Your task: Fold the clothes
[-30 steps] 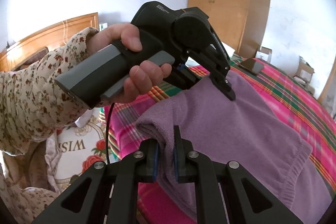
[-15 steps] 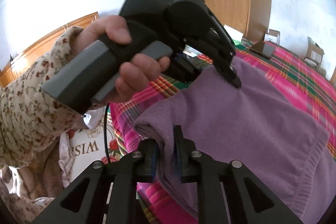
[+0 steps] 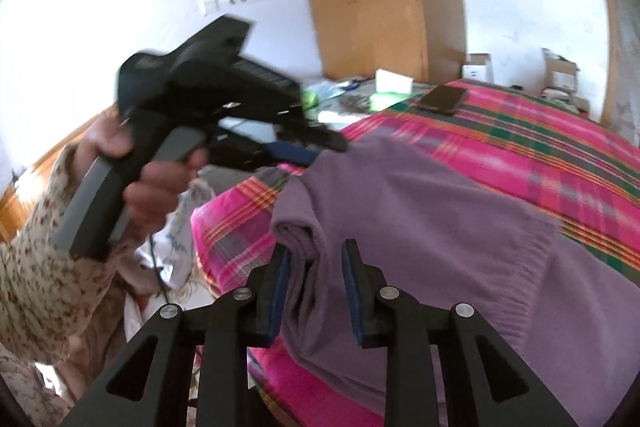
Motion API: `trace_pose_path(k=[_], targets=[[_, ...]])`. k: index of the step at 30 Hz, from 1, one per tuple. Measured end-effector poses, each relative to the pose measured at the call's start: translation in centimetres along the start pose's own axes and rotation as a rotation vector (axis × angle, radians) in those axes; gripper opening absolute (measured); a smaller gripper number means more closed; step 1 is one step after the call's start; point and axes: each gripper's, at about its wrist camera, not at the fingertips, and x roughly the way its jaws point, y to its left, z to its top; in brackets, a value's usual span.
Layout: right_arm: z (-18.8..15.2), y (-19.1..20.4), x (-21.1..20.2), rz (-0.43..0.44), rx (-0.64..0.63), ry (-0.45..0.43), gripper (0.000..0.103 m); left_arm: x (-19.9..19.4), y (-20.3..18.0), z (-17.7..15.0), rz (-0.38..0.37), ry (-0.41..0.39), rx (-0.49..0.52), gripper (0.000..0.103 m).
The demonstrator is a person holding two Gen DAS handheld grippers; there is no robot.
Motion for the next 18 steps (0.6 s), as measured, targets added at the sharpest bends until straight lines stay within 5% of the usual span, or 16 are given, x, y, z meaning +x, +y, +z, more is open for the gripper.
trace_pose_path(k=[9, 18], targets=[[-1.0, -5.8, -5.9, -0.178, 0.15, -0.105, 0.027, 0.5, -5.9, -1.7, -0.055, -0.001, 0.114, 0.031], [-4.9, -12.9, -12.2, -0.459, 0.25, -0.099, 0.027, 3.7, -11.3, -4.1, -0.076, 0.089, 0.233, 0.031]])
